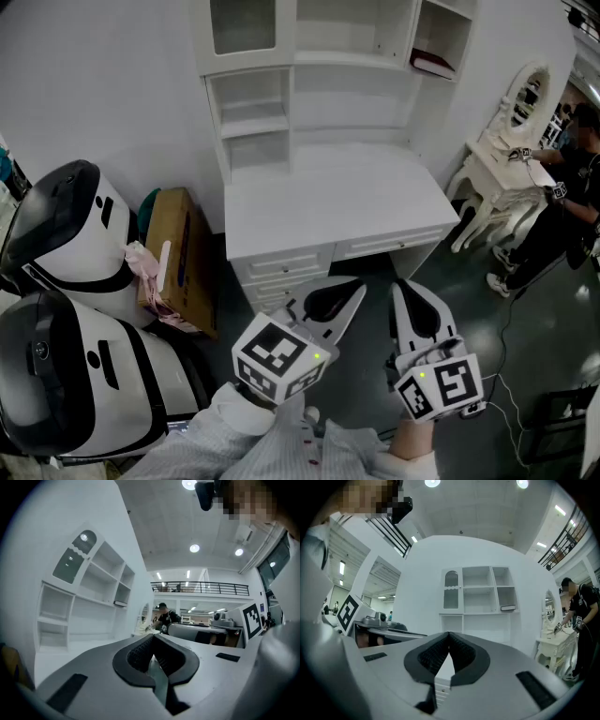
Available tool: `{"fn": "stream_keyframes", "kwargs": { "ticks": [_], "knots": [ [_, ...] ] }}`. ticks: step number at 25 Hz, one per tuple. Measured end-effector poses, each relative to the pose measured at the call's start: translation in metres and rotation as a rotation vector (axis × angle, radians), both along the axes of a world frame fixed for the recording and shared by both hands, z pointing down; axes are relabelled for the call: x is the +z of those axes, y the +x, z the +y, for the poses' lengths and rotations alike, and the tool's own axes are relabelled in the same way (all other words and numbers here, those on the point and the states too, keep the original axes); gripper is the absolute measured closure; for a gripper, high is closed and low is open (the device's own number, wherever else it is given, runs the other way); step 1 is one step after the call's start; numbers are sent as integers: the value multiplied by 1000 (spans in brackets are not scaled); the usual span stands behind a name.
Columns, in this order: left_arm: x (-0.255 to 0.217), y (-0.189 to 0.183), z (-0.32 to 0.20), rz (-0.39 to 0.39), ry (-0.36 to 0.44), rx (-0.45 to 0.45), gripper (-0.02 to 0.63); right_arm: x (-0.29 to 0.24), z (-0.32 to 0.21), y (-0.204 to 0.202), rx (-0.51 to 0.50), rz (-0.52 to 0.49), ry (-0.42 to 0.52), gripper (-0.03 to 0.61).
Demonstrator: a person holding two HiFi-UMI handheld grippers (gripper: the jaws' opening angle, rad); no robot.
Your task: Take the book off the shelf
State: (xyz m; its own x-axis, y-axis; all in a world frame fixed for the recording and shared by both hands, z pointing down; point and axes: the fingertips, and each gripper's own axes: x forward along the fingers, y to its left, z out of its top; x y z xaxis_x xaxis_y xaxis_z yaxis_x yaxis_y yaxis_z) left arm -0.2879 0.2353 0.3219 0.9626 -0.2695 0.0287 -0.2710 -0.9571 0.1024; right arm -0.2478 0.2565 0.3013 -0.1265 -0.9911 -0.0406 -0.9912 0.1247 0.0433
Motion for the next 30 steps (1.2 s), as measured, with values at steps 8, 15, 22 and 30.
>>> {"fn": "stream_keyframes", "kwargs": {
  "ticks": [8, 15, 22, 30],
  "knots": [
    [0, 2, 2, 0, -4, -6, 604, -2, 6, 4, 12, 5, 3, 565],
    [8, 2, 8, 3, -7, -26, 604, 6, 19, 9, 15, 10, -8, 565],
    [17, 14, 2, -7, -18, -32, 604, 18, 18, 27, 32, 4, -32, 565],
    [22, 63, -60, -6, -10, -20, 604, 26, -41, 73, 50, 3, -37, 563]
  ]
}}
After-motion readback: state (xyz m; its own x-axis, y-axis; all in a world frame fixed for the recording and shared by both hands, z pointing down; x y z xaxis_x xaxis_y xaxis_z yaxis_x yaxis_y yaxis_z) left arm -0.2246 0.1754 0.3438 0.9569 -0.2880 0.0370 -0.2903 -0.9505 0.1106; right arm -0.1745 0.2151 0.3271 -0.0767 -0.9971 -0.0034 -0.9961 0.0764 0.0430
